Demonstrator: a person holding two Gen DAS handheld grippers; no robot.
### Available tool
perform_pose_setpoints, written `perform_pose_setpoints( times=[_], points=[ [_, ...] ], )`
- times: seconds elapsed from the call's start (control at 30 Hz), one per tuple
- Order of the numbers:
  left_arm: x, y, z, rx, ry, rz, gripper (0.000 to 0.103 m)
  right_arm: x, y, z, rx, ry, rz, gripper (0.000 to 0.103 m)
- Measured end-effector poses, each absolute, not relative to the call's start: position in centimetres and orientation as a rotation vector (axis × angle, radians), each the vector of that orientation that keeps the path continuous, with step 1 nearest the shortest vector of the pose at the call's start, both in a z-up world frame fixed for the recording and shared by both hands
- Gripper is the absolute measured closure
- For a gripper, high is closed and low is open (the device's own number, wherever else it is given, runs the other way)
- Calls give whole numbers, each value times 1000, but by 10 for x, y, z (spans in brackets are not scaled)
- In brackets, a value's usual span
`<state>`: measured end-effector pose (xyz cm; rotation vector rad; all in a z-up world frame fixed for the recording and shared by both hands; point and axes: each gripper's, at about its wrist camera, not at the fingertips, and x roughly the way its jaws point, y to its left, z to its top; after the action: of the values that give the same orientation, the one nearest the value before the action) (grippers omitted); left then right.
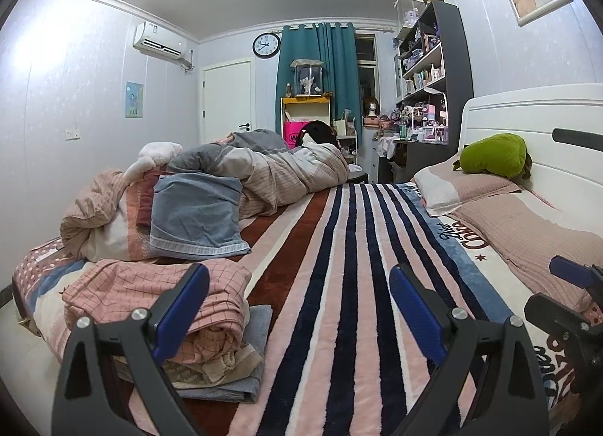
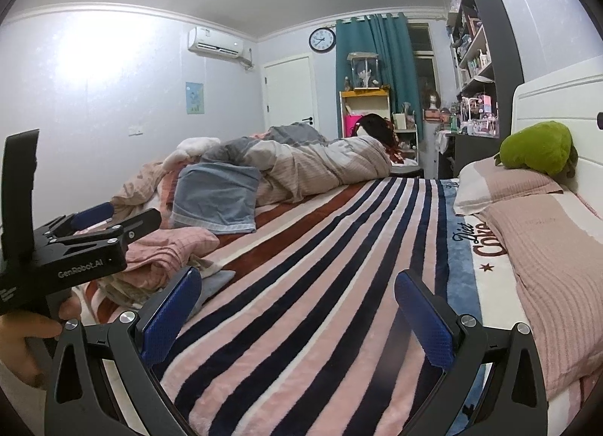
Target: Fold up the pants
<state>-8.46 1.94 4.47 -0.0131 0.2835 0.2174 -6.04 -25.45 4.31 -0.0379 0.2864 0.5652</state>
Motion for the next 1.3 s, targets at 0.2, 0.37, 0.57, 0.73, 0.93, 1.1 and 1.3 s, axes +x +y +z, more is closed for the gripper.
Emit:
perform_pose_setpoints(
  times=[0.2, 0.37, 0.57, 0.73, 0.93, 1.1, 1.3],
  points=[
    [-85, 19, 44, -15, 284, 217, 8, -61, -257, 43, -49, 285, 555, 1],
    [-86, 15, 47, -21, 282, 215, 8, -60, -256, 43, -62, 284, 555, 1],
    [-86, 16, 47, -21, 282, 215, 8, -60, -255, 42, -56, 284, 555, 1],
    [-86, 16, 47, -22, 280, 214, 8, -60, -256, 42, -53, 285, 556, 1],
    [-87, 14, 48, -22, 279, 213, 8, -60, -256, 41, -52, 285, 557, 1],
    [-86, 14, 47, -23, 280, 213, 8, -60, -256, 41, -49, 285, 556, 1],
    [-87, 14, 47, -24, 279, 213, 8, -60, -257, 41, -52, 285, 556, 1]
  ],
)
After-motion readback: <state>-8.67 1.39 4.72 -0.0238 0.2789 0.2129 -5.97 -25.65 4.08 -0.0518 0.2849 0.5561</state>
